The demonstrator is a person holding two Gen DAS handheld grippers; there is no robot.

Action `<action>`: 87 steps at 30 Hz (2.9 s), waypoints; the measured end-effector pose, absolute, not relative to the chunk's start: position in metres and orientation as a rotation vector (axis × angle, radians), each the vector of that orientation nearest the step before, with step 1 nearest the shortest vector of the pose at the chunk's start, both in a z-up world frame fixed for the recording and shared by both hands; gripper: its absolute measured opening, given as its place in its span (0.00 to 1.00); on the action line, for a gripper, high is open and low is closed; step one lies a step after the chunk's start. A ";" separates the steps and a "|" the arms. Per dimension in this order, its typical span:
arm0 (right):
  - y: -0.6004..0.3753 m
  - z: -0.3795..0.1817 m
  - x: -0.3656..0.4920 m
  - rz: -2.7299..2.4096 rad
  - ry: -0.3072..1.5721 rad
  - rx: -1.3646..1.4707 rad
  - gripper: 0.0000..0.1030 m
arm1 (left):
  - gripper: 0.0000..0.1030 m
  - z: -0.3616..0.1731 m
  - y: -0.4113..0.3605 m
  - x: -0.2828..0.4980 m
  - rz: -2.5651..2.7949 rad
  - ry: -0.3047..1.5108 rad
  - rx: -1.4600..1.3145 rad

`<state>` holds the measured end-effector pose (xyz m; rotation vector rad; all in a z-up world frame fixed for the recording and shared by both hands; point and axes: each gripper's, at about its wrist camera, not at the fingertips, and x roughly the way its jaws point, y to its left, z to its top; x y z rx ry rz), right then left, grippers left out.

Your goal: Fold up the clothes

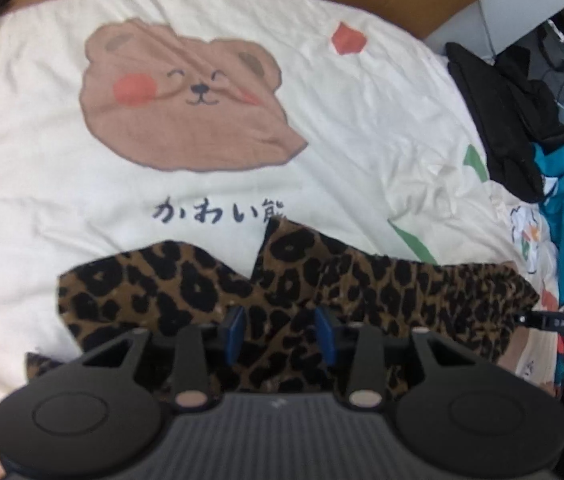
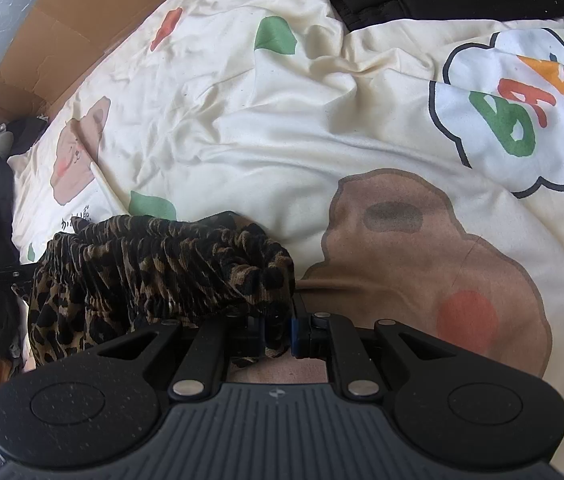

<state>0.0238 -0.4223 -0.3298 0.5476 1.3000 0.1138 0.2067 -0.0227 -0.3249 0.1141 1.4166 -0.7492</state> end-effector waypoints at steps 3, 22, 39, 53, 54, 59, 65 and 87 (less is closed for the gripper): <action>-0.423 -0.329 0.023 0.116 1.299 0.549 0.09 | 0.39 -0.332 -0.023 0.205 -0.752 1.434 0.089; -0.423 -0.332 0.024 0.116 1.297 0.557 0.10 | 0.47 -0.354 -0.039 0.183 -0.869 1.394 0.252; -0.421 -0.319 0.025 0.130 1.240 0.548 0.10 | 0.04 -0.312 -0.026 0.170 -0.846 1.296 0.228; -0.393 -0.255 0.076 0.256 1.080 0.454 0.10 | 0.04 -0.234 0.008 0.201 -0.725 1.066 0.192; -0.389 -0.251 0.083 0.270 1.070 0.443 0.10 | 0.04 -0.228 0.011 0.205 -0.712 1.048 0.188; -0.367 -0.232 0.118 0.334 1.033 0.382 0.10 | 0.04 -0.208 0.023 0.228 -0.651 0.976 0.186; -0.336 -0.217 0.165 0.392 1.022 0.315 0.10 | 0.04 -0.199 0.036 0.258 -0.578 0.927 0.178; -0.255 -0.227 0.327 0.459 1.081 0.130 0.09 | 0.04 -0.221 0.058 0.366 -0.397 0.852 0.232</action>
